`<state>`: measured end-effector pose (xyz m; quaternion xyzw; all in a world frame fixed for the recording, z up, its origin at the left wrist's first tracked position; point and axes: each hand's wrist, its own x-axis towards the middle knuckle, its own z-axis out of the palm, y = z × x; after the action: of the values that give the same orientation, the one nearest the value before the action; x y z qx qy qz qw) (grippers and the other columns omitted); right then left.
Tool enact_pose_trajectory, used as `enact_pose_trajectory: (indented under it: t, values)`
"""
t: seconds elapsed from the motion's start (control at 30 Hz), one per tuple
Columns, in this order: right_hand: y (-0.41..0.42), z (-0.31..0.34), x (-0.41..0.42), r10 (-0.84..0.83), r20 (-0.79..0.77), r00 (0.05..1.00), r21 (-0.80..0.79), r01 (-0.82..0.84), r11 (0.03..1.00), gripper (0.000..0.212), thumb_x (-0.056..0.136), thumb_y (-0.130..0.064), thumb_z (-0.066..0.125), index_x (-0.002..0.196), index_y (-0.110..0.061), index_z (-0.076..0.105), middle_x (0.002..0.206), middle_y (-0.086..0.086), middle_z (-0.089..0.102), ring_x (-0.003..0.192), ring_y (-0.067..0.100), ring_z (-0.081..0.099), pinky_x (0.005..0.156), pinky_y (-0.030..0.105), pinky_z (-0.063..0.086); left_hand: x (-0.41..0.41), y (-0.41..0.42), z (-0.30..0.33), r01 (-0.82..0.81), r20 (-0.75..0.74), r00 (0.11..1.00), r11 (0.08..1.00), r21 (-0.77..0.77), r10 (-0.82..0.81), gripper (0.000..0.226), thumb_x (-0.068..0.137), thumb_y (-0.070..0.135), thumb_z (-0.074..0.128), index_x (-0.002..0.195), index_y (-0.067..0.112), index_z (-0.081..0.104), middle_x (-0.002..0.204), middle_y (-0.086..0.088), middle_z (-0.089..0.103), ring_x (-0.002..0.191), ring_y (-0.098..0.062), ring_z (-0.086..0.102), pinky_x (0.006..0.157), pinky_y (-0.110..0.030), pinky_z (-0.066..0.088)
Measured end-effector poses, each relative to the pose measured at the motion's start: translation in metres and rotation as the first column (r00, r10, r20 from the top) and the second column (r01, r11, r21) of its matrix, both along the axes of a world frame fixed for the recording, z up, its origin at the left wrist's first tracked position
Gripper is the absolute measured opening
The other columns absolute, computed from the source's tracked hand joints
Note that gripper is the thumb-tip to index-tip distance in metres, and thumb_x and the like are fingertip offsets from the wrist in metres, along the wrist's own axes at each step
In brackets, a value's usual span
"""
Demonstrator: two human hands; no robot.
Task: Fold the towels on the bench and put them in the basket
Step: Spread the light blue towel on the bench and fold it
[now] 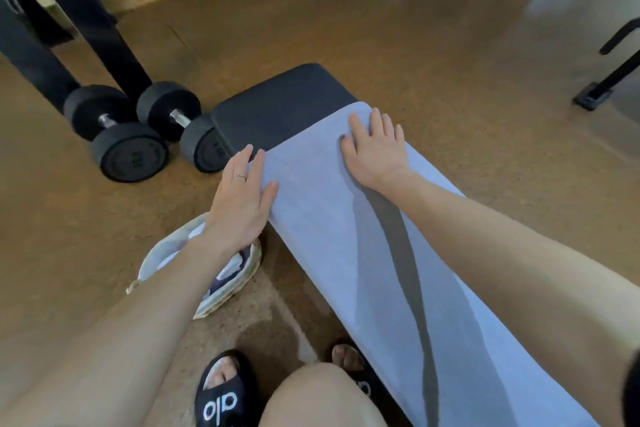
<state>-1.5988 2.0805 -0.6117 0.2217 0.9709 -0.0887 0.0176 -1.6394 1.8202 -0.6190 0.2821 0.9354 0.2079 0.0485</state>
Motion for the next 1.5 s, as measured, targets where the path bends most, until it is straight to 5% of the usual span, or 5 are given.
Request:
enact_pose_trajectory:
  t: [0.27,0.57,0.77,1.0,1.5]
  values:
    - [0.038,0.024,-0.044,-0.163,0.043,0.986,-0.427,0.166,0.889,0.052,0.106,-0.037,0.023,0.156,-0.023,0.027,0.150,0.012,0.045,0.131,0.036,0.046,0.097,0.040,0.038,-0.008,0.009,-0.006,-0.472,0.452,0.846,0.793,0.386,0.283,0.026,0.102,0.032,0.055,0.095,0.015,0.036,0.091,-0.005,0.045,0.072,-0.013,0.046,0.052,-0.015,0.039]
    - [0.051,0.028,-0.061,-0.399,-0.214,0.892,-0.565,0.220,0.795,0.044,0.094,-0.005,0.046,0.135,-0.016,0.058,0.135,0.006,0.057,0.121,0.021,0.055,0.089,0.023,0.039,-0.027,-0.003,0.008,-0.546,0.587,0.764,0.751,0.371,0.266,0.019,0.088,0.030,0.065,0.082,0.018,0.052,0.080,-0.005,0.053,0.071,-0.019,0.050,0.064,-0.038,0.041]
    - [0.055,0.064,-0.036,-0.266,-0.357,0.895,-0.364,0.130,0.922,0.038,0.088,-0.003,0.040,0.096,-0.020,0.073,0.106,0.002,0.066,0.095,0.021,0.061,0.077,0.034,0.053,-0.016,-0.009,0.048,-0.427,0.462,0.856,0.819,0.383,0.231,0.015,0.086,0.023,0.067,0.081,0.020,0.054,0.084,-0.015,0.063,0.077,-0.035,0.060,0.078,-0.053,0.057]
    - [0.076,0.124,0.073,-0.295,-0.452,0.842,-0.416,0.094,0.905,0.028,0.079,-0.007,0.045,0.084,-0.021,0.069,0.087,-0.002,0.067,0.077,0.014,0.059,0.057,0.018,0.042,0.062,0.007,0.133,0.034,0.211,0.971,0.932,0.360,-0.116,0.012,0.080,0.007,0.060,0.071,0.005,0.051,0.068,-0.007,0.050,0.061,-0.008,0.041,0.060,-0.029,0.038]
    - [0.100,0.086,0.399,-0.335,-0.299,0.894,-0.350,0.224,0.910,0.020,0.083,-0.002,0.050,0.084,-0.013,0.066,0.093,-0.001,0.067,0.088,0.019,0.060,0.071,0.022,0.040,0.338,0.071,0.126,0.787,0.229,0.614,0.606,-0.111,-0.755,0.017,0.075,0.024,0.056,0.068,0.020,0.040,0.064,0.002,0.049,0.064,-0.016,0.047,0.052,-0.033,0.030]
